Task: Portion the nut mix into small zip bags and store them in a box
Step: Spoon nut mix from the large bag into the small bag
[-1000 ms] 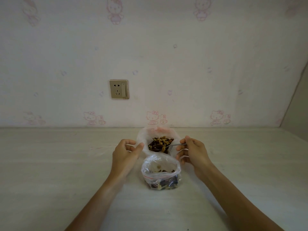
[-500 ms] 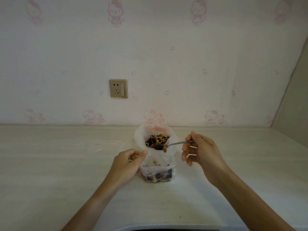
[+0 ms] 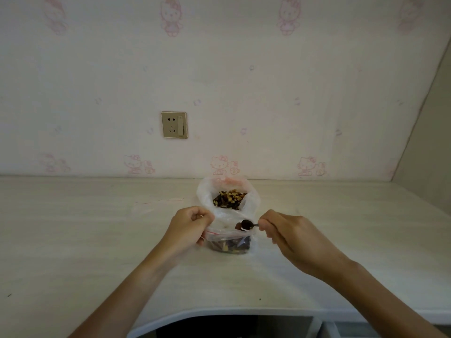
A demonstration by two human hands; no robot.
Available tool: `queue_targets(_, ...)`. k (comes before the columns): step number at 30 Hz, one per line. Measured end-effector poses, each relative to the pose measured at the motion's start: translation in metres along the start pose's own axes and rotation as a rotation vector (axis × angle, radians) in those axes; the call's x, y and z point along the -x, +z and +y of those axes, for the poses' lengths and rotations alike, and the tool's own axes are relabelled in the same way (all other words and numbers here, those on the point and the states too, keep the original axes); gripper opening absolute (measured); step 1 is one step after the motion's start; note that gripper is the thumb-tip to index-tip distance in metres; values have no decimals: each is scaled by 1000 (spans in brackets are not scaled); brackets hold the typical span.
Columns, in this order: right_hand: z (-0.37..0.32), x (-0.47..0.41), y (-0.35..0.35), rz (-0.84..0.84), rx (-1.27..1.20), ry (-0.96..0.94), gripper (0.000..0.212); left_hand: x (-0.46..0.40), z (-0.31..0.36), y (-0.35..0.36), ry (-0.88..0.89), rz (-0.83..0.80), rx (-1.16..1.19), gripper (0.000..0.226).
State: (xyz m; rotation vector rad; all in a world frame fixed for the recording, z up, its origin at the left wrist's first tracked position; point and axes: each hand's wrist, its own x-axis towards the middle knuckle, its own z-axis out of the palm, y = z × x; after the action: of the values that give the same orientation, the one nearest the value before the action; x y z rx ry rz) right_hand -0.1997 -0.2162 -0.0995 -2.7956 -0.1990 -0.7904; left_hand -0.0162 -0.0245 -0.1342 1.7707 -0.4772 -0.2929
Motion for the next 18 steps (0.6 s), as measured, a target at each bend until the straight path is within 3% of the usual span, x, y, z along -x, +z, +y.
queue_targets(4, 0, 0, -4, 39, 1, -61, 68, 0, 0, 2, -21, 5, -19, 13)
queue_targets(8, 5, -2, 0, 48, -85, -25, 52, -1, -3, 1, 11, 31, -99, 13)
queue_targets(11, 8, -6, 7, 73, -389, 112, 41, -3, -3, 0, 47, 43, -148, 14)
queue_targets(14, 8, -14, 12, 217, -732, 276, 38, -6, -3, -3, 92, 70, -229, 19)
queue_targets(18, 15, -28, 20, 362, -918, 456, 40, -17, -4, -9, 100, 122, -241, 19)
